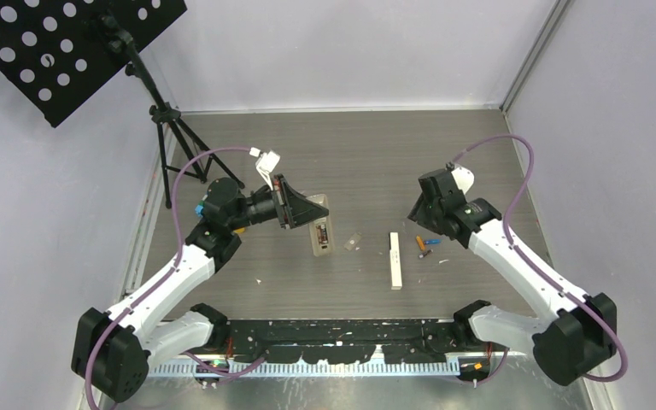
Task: Load the batteries into the remote control
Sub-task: Pick up the battery from the center of the board.
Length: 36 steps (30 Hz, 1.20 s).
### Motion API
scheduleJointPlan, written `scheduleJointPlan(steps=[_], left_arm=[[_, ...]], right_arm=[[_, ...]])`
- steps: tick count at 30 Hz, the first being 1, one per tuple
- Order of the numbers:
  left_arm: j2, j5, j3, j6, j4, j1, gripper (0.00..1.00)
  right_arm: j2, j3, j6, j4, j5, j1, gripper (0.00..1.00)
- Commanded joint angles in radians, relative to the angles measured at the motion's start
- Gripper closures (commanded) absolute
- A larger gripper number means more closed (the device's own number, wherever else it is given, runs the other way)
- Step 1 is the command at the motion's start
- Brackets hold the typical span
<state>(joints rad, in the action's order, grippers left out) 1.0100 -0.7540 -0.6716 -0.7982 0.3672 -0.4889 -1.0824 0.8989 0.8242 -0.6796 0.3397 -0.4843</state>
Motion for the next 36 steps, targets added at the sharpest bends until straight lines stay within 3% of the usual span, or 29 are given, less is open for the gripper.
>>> scheduleJointPlan(steps=[1, 19, 28, 36], left_arm=[[-0.025, -0.022, 0.004, 0.04, 0.058, 0.003, 1.0], [0.017, -0.044, 0.012, 0.006, 0.103, 0.003, 1.0], [0.034, -0.047, 0.019, 0.0, 0.111, 0.003, 1.0], [0.037, -0.042, 0.019, 0.0, 0.113, 0.003, 1.0]], right_arm=[[-0.042, -0.021, -0.037, -0.078, -0.028, 0.09, 0.55], [-0.265, -0.137, 0.001, 0.058, -0.095, 0.268, 0.55], [-0.318, -0.141, 0.023, 0.099, -0.067, 0.277, 0.58], [-0.367, -0.142, 0.031, 0.136, -0.068, 0.282, 0.54]])
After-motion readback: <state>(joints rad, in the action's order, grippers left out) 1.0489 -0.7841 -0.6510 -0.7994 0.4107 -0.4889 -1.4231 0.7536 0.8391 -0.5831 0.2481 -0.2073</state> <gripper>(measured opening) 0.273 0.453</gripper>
